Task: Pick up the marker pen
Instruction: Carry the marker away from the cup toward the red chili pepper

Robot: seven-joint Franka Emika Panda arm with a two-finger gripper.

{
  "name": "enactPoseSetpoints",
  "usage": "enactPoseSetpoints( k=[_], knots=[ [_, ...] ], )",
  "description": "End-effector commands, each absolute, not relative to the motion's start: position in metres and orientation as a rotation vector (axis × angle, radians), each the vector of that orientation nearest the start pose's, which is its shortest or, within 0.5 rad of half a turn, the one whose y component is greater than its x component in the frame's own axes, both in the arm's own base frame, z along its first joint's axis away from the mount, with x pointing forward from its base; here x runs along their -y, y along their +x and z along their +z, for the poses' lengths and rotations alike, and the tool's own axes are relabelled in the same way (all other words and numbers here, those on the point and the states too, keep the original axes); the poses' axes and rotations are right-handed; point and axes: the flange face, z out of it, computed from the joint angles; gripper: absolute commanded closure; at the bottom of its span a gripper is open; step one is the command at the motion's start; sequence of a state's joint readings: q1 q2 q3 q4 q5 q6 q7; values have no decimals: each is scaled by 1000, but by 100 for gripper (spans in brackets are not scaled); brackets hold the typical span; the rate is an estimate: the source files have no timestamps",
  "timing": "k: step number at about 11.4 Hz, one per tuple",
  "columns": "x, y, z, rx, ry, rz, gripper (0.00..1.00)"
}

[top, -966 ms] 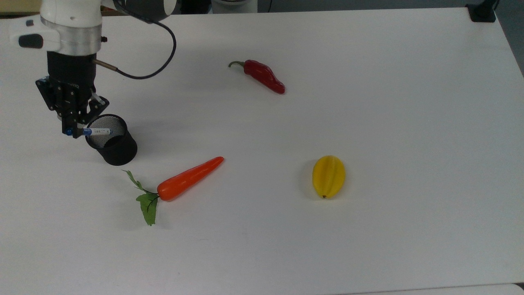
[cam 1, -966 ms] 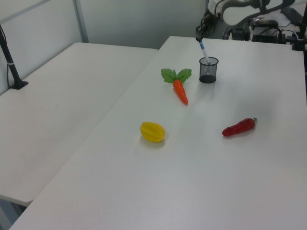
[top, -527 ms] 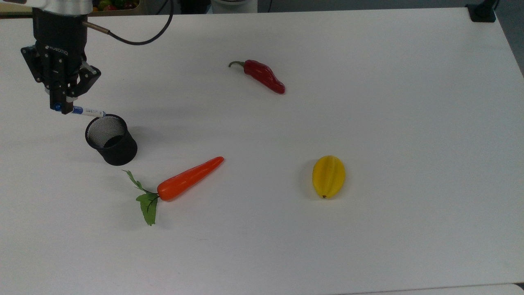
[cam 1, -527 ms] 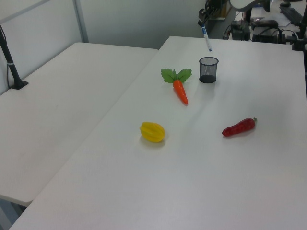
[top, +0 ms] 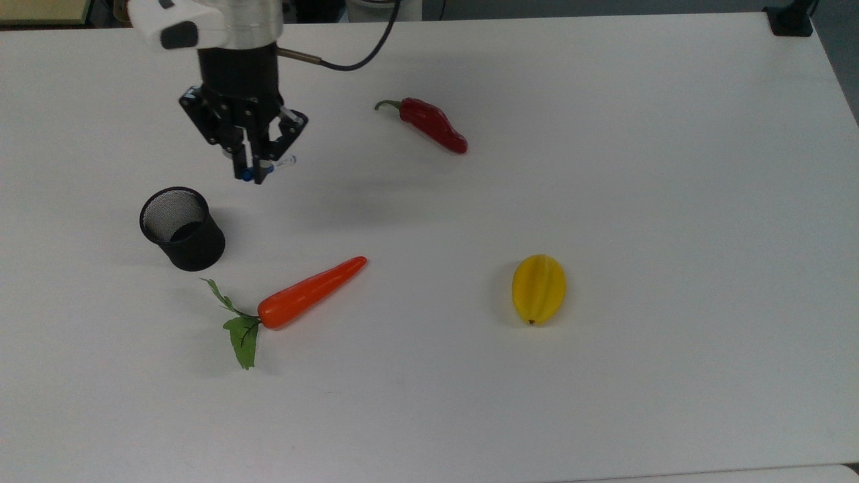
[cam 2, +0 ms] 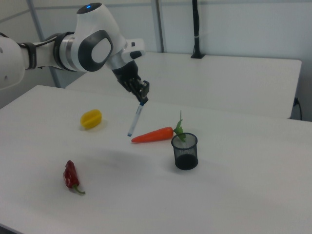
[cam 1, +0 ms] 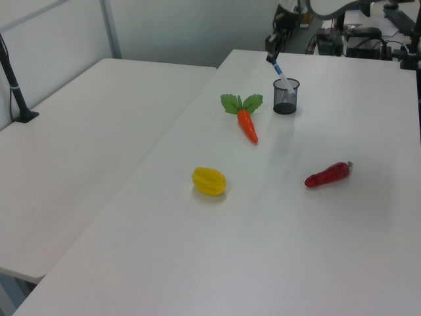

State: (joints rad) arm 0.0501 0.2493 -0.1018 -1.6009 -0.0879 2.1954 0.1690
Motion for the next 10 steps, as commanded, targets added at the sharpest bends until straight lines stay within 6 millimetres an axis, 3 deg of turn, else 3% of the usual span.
enactPoseSetpoints(
  k=[1,5,10],
  knots=[
    [-15,652,501,-193,-3186,-349,84],
    [-63,648,460,-58,-3203,-153,83],
    [-84,649,428,0,-3210,-62,82]
  ],
)
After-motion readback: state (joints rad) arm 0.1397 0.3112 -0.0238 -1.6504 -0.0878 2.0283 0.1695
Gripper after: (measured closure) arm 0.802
